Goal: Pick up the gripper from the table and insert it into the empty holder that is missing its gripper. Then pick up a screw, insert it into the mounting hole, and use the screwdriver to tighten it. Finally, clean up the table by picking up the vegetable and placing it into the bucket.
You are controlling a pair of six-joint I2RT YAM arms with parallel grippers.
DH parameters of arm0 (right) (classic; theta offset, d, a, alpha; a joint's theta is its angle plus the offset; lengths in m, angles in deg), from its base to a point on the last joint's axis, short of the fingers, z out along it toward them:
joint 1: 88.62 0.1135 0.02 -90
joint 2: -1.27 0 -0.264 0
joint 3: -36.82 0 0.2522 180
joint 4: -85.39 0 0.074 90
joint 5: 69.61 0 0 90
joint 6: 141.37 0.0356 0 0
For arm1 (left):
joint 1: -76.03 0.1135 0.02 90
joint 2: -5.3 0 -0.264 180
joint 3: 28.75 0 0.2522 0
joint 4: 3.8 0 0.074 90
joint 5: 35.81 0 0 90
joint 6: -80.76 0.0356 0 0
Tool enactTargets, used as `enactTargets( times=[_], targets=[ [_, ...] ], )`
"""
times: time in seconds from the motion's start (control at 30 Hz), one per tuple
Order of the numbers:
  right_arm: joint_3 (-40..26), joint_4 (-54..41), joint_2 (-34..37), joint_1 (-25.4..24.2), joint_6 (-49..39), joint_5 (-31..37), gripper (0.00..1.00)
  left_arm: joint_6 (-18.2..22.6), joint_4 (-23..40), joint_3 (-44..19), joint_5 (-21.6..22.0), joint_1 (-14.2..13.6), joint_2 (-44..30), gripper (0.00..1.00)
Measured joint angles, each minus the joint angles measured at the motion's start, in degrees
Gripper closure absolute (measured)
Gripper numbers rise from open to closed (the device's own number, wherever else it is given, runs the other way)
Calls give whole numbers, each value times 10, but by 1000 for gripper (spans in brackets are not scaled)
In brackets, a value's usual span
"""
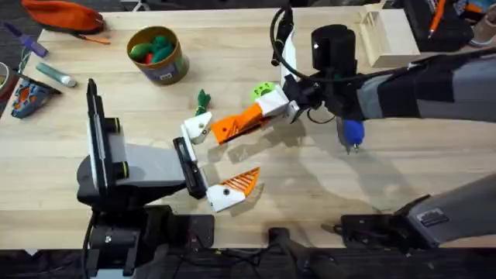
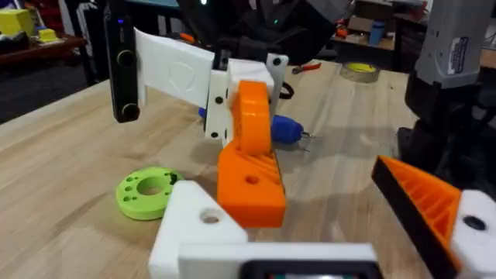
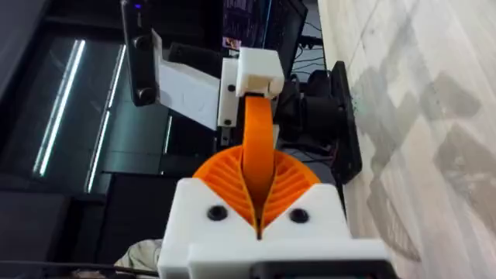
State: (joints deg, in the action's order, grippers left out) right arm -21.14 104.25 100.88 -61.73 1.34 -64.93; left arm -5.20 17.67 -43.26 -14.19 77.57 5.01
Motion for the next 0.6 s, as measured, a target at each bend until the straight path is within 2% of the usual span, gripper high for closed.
enactTargets(
  times=[0.6],
  targets=[
    [0,34,0,3,46,4,992,0,0,0,0,0,0,15]
  ],
)
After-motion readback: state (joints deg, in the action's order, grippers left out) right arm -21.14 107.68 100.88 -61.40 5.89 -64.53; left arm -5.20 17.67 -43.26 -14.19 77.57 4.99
